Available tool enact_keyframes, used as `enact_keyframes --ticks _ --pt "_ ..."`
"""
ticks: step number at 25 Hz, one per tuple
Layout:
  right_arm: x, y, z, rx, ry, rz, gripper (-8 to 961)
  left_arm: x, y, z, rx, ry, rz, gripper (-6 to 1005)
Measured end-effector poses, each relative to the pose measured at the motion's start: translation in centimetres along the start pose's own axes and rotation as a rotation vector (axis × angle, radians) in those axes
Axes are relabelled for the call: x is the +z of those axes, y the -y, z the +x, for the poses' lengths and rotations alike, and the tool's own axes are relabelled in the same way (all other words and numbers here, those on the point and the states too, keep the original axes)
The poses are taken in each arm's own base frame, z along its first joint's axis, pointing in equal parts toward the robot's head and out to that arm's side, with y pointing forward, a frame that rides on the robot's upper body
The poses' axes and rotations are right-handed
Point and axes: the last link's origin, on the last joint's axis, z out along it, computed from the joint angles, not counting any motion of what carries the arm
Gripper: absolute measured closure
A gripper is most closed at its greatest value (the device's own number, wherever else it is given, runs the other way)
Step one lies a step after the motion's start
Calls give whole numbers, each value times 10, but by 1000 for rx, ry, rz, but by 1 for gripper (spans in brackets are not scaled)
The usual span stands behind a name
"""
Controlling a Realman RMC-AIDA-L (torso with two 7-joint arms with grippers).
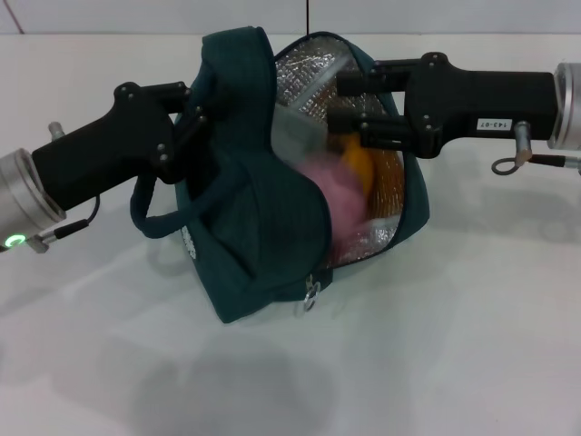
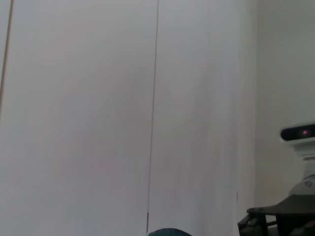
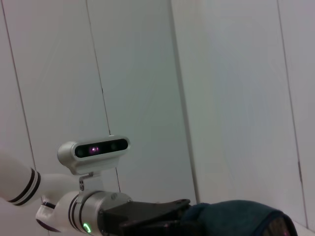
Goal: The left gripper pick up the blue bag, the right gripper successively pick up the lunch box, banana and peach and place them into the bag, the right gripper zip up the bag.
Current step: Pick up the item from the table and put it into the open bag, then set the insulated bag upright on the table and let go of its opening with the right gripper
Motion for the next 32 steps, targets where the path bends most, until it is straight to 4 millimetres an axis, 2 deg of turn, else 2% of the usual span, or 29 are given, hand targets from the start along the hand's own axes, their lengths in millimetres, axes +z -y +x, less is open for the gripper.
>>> enact_keyframes --ticks 2,5,7,11,16,19,24,28,32 --pt "0 1 -1 -1 3 8 574 1 1 0 2 4 4 930" --pt "-8 3 -2 -1 27 39 429 2 2 0 4 9 4 930" --pt "-20 2 -2 -12 52 70 332 3 3 0 4 12 4 930" --pt "-54 -7 10 -40 61 150 328 3 3 -1 4 12 5 931" --pt "-94 -28 45 -71 -4 233 323 0 2 -2 0 12 12 931" --pt "-106 -35 70 -88 -80 262 320 0 2 -2 -5 14 13 931" --pt "-102 -38 109 -117 -147 291 331 3 -1 -4 -11 8 6 931" --pt "-87 -30 119 -150 -160 307 348 3 -2 -4 -17 5 4 931" --pt "-73 -23 119 -218 -167 319 364 3 -3 -4 -17 4 3 931"
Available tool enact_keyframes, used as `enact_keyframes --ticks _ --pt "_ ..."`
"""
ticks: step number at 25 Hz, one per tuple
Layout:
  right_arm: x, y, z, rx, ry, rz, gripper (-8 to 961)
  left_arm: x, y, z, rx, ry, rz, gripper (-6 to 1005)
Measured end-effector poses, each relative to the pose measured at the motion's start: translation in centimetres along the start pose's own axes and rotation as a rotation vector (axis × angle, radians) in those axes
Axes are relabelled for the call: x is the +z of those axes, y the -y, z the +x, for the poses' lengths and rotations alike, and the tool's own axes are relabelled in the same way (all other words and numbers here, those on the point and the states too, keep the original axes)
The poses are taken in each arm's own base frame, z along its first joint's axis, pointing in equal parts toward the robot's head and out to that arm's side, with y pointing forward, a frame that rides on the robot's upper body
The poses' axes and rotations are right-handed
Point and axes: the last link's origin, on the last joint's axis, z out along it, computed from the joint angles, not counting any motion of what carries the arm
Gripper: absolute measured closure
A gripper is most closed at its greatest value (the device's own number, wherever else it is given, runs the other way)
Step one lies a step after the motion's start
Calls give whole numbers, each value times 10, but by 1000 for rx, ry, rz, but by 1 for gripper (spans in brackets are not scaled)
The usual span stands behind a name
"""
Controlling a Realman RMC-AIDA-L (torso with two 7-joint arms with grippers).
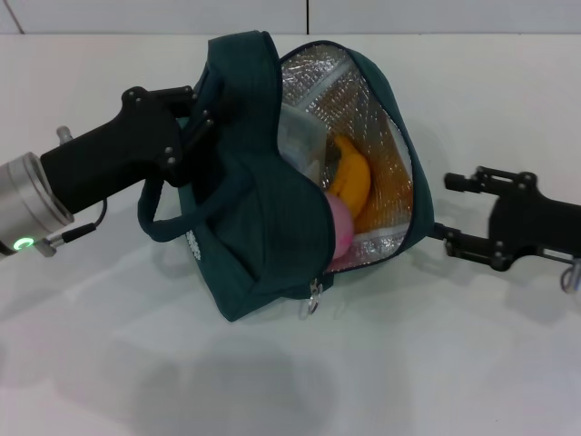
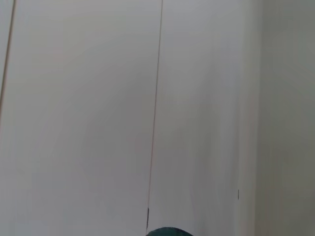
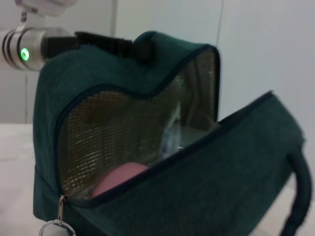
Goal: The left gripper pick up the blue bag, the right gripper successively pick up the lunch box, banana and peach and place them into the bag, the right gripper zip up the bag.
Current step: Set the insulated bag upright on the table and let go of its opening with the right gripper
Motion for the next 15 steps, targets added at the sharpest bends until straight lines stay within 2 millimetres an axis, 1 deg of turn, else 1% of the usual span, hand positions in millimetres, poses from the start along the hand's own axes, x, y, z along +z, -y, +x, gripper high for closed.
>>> enact_keyframes --ticks 3,8,11,15 --pt "15 0 -4 -38 -16 -29 376 0 0 0 4 -3 1 931" --pt "36 -1 -5 -98 -82 -76 397 2 -1 0 4 -4 0 931" --pt "42 -5 -4 -117 -99 -100 409 3 0 0 4 -4 -1 931" --pt "43 -4 -8 -118 -68 -79 425 3 0 0 5 -5 -1 931"
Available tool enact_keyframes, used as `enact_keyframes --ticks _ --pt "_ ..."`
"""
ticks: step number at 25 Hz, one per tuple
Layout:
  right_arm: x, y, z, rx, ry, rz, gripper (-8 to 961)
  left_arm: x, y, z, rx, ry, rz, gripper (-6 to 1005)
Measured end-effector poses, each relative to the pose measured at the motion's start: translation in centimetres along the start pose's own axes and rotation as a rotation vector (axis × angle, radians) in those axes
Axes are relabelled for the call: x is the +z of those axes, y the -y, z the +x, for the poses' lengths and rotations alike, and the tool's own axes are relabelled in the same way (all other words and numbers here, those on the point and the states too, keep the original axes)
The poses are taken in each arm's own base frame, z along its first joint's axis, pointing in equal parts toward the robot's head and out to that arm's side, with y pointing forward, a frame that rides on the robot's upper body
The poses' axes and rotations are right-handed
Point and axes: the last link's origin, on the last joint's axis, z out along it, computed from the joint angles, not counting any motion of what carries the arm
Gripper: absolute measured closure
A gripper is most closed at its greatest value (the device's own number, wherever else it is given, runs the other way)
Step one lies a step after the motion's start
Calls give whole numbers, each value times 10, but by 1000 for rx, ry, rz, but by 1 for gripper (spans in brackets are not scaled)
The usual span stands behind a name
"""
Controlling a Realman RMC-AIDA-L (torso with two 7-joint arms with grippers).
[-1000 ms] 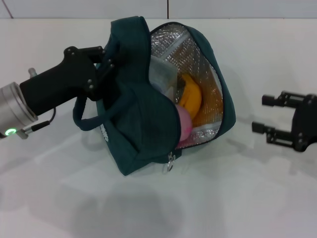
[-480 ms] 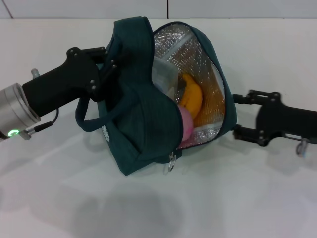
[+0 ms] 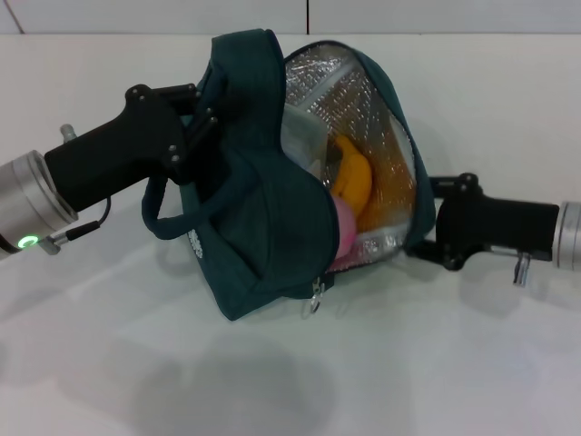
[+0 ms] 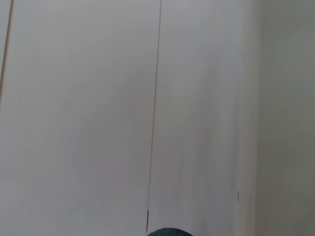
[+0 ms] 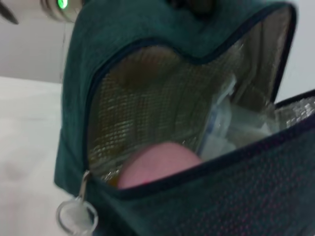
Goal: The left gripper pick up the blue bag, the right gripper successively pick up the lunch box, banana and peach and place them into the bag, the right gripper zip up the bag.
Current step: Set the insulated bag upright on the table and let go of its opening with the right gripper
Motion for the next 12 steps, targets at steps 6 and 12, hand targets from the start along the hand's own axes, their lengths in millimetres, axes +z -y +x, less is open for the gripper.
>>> enact_keyframes --ticks 6,12 --pt "-4 4 -3 -20 85 103 450 -1 0 0 -1 1 1 931" --pt "-12 3 3 -6 121 178 751 -1 -1 -1 -5 -1 2 931"
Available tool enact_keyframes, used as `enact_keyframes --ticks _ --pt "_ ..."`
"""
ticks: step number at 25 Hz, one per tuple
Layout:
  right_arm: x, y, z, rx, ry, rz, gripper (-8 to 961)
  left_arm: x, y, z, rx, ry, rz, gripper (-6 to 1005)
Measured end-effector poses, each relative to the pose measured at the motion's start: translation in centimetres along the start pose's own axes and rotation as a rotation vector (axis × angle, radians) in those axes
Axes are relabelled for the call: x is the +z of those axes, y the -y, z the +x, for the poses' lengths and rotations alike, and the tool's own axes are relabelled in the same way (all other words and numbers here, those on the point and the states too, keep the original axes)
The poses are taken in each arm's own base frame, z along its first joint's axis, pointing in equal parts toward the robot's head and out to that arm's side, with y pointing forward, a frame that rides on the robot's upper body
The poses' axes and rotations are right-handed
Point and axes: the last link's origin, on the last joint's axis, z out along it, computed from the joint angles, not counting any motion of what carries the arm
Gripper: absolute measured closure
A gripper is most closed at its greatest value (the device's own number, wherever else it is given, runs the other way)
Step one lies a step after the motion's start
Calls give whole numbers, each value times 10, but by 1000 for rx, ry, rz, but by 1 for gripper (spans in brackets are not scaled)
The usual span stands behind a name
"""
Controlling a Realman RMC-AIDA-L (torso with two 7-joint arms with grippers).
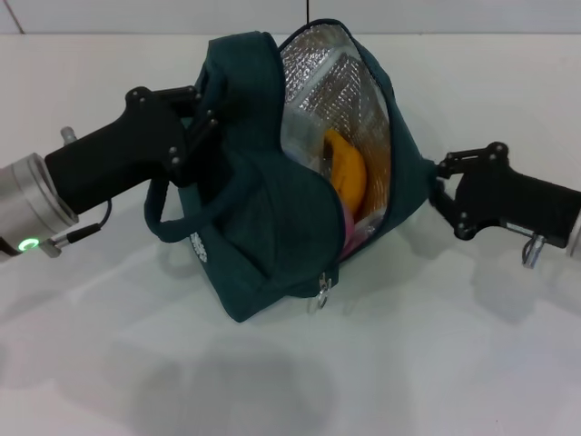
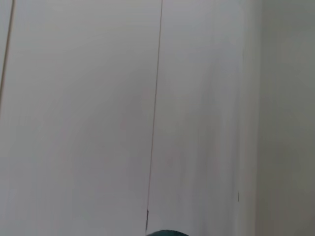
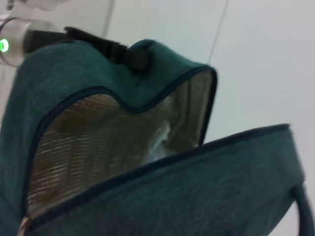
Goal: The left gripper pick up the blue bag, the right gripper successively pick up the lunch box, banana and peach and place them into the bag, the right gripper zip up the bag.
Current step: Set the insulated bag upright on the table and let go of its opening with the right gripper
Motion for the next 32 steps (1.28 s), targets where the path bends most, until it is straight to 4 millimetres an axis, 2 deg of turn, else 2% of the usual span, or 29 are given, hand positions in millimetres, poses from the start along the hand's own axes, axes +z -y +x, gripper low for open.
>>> enact_keyframes --ticks 3,11,16,20,24,32 --pt "-8 -4 -3 -9 69 40 859 3 -5 -3 1 -13 -11 931" --pt "-50 -21 -25 38 298 26 888 0 -25 -19 15 -54 1 931" --pt "-77 -26 -31 123 294 -16 888 9 -30 -32 -33 -39 37 931" --pt "-96 -30 -31 132 268 15 889 19 -36 -42 -44 -13 44 931" --pt "-102 -30 -28 168 261 40 889 28 -42 -47 -8 -12 39 931" --pt "-94 -20 -25 200 230 29 870 39 -45 -48 23 -35 60 880"
